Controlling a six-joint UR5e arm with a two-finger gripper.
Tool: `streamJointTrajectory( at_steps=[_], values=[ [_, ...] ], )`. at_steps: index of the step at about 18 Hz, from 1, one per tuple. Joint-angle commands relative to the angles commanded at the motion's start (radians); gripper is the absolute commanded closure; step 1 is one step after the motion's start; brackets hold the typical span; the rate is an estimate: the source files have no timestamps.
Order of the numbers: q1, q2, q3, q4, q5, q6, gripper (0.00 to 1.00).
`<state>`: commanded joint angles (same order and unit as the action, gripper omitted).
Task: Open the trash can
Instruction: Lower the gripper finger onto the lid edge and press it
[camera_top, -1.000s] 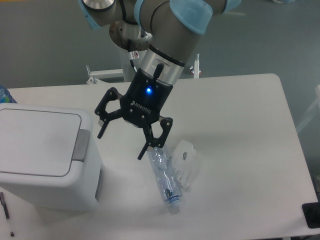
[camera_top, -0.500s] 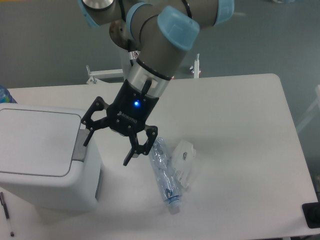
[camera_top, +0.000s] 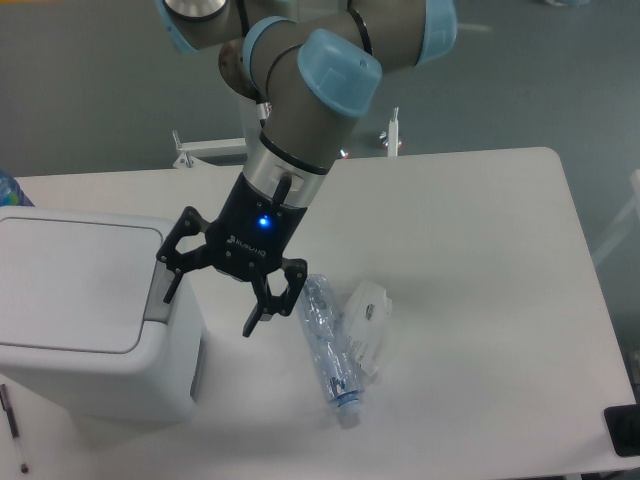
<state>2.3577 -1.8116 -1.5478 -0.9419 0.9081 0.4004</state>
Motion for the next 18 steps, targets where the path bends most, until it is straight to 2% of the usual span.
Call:
streamJointTrajectory(
  at_steps=[18],
  values=[
    [-0.002,0.0,-0.018,0.005,0.002,0.0,0.0]
  ],
)
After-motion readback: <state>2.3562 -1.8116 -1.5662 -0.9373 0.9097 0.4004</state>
